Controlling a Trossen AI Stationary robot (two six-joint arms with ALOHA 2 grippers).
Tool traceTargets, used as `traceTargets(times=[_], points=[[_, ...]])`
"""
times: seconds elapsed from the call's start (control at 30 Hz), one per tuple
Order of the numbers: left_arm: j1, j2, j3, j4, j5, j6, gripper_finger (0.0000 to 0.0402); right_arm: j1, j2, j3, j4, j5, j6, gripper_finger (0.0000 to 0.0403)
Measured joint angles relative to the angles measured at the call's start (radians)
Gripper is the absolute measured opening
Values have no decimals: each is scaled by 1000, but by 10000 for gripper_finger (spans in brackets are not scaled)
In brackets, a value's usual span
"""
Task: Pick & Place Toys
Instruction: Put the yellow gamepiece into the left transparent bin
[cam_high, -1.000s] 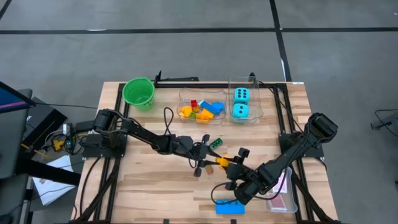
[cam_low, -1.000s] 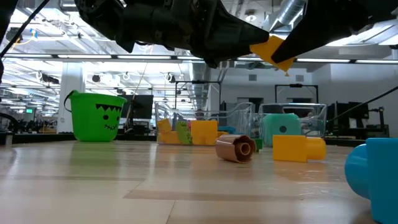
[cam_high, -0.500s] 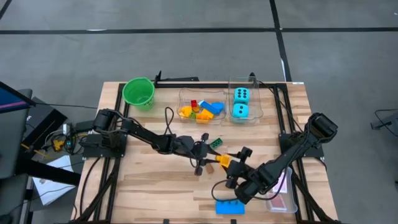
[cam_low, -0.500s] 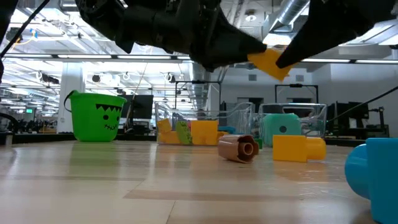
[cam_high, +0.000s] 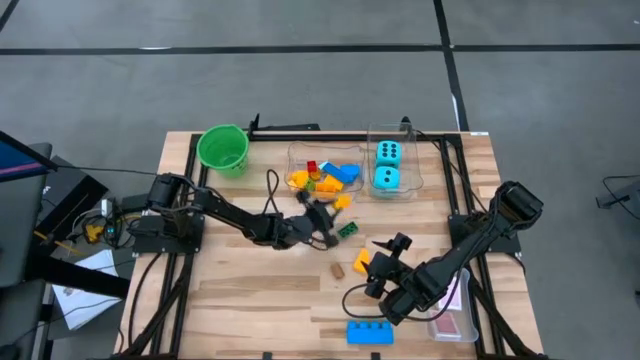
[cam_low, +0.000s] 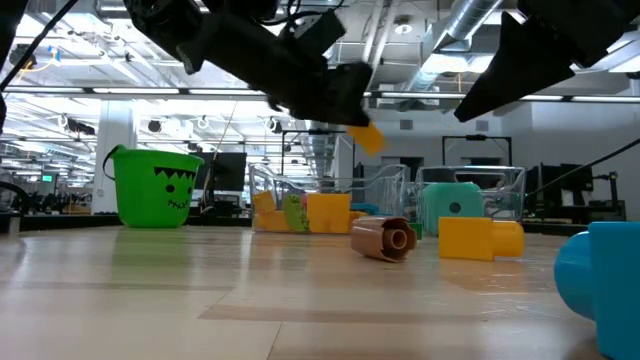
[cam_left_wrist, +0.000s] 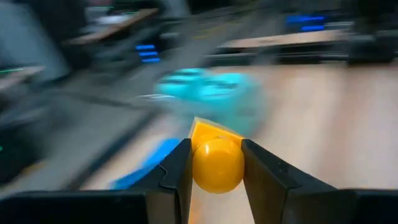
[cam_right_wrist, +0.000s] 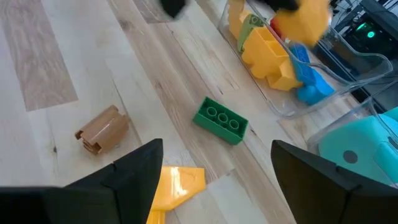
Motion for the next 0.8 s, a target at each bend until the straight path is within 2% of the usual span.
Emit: traceTargets(times=[0.1,0.23,0.37,0.53,0.8], points=[[0,0,0,1,-190,-4,103,0,0,0,2,0,0,291],[11,0,0,-18,-303,-31,103,0,0,0,2,0,0,291],[55,0,0,-122,-303,-133,103,0,0,0,2,-1,0,291],[127,0,-2,-250,-240,-282,105,0,0,0,1,-2,0,291],[161,0,-2,-269,-207,-314,110,0,0,0,-2,-3,0,291]])
